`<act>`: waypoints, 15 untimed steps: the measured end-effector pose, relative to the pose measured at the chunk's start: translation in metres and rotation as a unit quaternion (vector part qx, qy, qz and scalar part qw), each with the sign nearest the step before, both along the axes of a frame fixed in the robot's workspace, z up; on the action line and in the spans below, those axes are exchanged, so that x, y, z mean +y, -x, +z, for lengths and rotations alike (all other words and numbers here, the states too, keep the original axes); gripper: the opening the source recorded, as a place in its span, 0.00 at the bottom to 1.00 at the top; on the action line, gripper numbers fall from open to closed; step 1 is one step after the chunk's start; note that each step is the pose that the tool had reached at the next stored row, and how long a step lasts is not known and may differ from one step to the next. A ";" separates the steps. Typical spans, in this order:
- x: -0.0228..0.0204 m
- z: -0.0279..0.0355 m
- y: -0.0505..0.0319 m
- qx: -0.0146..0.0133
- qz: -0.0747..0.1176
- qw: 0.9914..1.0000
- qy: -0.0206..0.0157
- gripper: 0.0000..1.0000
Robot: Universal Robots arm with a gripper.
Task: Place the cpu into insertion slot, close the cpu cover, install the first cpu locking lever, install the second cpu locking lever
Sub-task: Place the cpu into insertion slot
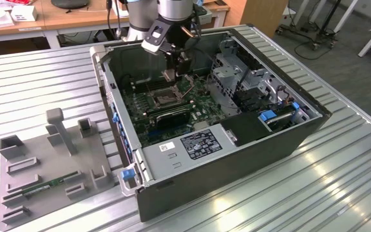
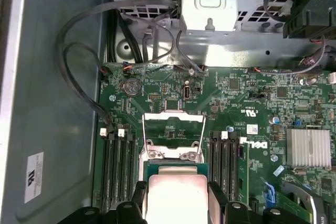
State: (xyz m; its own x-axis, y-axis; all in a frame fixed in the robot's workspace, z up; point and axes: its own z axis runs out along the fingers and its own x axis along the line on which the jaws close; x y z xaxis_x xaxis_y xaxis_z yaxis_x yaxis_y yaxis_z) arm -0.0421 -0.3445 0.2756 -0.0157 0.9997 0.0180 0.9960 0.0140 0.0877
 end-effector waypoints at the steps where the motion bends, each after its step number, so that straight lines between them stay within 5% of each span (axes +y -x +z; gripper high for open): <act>1: 0.0000 -0.0019 0.0001 0.000 0.000 1.000 0.000 0.54; 15: 0.0000 -0.0269 0.0033 0.006 -0.001 1.000 0.000 0.54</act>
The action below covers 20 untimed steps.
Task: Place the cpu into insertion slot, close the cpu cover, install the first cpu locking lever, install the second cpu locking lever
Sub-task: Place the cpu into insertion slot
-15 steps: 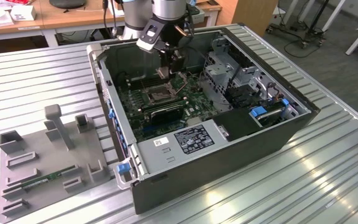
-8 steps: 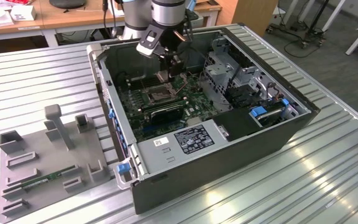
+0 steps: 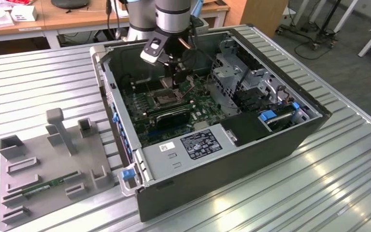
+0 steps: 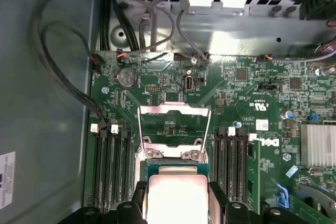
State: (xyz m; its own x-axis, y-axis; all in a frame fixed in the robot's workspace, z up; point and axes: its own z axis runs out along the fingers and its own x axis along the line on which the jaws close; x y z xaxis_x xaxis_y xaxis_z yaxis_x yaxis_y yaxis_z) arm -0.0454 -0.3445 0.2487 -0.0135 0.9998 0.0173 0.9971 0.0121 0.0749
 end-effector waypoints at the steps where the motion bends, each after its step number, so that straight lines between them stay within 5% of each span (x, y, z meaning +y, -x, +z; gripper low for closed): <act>1: 0.0000 -0.0017 0.0003 0.001 0.000 1.000 0.000 0.54; 14: 0.0000 -0.0227 0.0017 0.010 -0.001 1.000 0.000 0.54; 20: -0.0001 -0.0263 0.0019 0.012 -0.001 1.000 0.000 0.54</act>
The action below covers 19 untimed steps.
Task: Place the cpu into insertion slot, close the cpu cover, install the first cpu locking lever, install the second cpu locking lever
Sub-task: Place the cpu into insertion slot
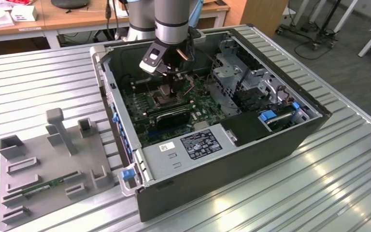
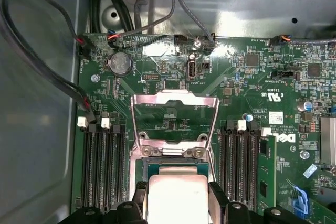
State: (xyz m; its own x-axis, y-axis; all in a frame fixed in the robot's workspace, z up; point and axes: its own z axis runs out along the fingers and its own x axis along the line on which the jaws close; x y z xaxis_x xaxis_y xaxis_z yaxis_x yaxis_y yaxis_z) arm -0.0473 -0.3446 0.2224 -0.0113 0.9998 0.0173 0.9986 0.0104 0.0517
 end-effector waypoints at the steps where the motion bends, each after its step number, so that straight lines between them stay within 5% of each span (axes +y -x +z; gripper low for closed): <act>1: 0.0000 -0.0001 0.0000 0.000 0.000 1.000 0.000 0.54; 9: 0.0003 -0.0055 0.0027 0.000 0.000 1.000 0.000 0.54; 19: 0.0008 -0.0195 0.0032 0.001 0.000 1.000 0.000 0.54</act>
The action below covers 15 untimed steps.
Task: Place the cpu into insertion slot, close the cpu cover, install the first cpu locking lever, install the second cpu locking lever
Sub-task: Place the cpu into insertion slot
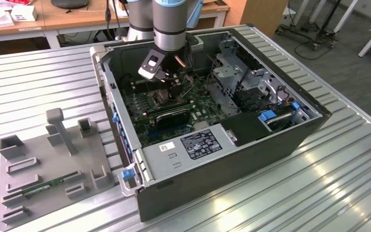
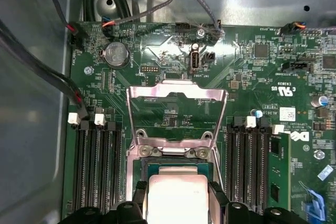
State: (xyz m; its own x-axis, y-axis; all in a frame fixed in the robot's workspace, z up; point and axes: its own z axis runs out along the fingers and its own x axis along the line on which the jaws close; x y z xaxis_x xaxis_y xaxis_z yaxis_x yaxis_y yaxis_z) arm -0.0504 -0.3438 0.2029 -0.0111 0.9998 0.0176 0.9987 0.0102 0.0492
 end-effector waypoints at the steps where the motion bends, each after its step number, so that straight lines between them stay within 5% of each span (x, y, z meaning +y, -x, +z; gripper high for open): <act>1: 0.0000 -0.0014 0.0000 0.000 0.000 1.000 0.000 0.54; 15: 0.0001 -0.0066 0.0005 0.001 0.000 1.000 0.000 0.54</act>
State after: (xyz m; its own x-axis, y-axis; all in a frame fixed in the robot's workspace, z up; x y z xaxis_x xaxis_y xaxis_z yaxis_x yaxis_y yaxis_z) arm -0.0509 -0.3436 0.1963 -0.0112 0.9998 0.0176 0.9988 0.0103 0.0470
